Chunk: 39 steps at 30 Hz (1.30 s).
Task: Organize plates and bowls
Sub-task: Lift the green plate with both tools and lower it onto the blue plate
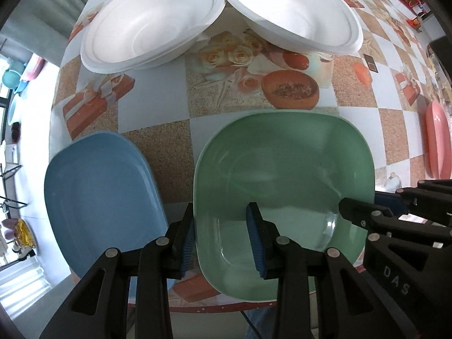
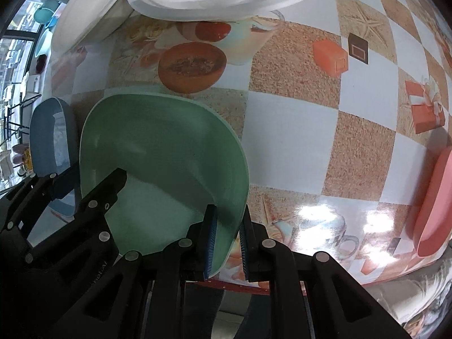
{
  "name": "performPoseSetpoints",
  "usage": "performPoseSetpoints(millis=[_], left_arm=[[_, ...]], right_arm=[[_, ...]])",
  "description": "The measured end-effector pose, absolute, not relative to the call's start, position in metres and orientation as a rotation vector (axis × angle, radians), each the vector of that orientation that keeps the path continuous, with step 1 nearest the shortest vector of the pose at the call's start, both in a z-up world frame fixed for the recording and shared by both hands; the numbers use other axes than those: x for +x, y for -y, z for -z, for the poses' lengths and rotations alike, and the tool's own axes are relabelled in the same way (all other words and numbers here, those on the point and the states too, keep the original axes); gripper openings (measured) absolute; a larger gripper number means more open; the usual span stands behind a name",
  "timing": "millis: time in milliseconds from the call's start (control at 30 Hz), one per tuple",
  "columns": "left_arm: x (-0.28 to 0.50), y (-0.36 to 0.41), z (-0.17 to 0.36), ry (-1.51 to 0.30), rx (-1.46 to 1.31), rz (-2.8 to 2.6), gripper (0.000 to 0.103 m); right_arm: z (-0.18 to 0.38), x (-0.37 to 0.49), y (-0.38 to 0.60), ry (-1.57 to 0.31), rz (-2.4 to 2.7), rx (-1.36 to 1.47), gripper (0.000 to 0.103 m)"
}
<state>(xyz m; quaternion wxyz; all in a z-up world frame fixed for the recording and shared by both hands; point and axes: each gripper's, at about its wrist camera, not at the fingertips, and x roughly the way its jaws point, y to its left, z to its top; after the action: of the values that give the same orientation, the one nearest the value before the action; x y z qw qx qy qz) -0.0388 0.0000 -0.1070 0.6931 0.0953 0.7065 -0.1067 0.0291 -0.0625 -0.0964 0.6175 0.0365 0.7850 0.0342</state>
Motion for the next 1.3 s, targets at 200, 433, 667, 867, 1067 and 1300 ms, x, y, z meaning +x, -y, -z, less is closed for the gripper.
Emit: performPoseSetpoints(millis=[200,433,667,867,1067,1300], left_arm=[[-0.041,-0.008,0.109,-1.567,0.224,0.236,0.038],[-0.043,-0.011,0.103,-1.558,0.233,0.231,0.038],[-0.042,-0.011,0.108,-1.553,0.241,0.223,0.038],[-0.041,-0.005,0.109,-1.558,0.259,0.241,0.038],[-0.034,-0.006,0.090,-1.530,0.259,0.245,0.038],[-0.016,-0.037,0.057,-1.475,0.214,0.177,0.038]], right_arm=[[0.092,0.033,0.077,-1.814,-0.070,0.093,0.017],[0.088,0.032,0.082,-1.810,-0.073,0.094,0.017],[0.084,0.031,0.089,-1.817,-0.069,0.115,0.017],[0.079,0.031,0.098,-1.826,-0.048,0.134,0.017],[0.054,0.043,0.101,-1.797,-0.050,0.141,0.017],[0.029,0.061,0.072,-1.764,-0.127,0.115,0.017]])
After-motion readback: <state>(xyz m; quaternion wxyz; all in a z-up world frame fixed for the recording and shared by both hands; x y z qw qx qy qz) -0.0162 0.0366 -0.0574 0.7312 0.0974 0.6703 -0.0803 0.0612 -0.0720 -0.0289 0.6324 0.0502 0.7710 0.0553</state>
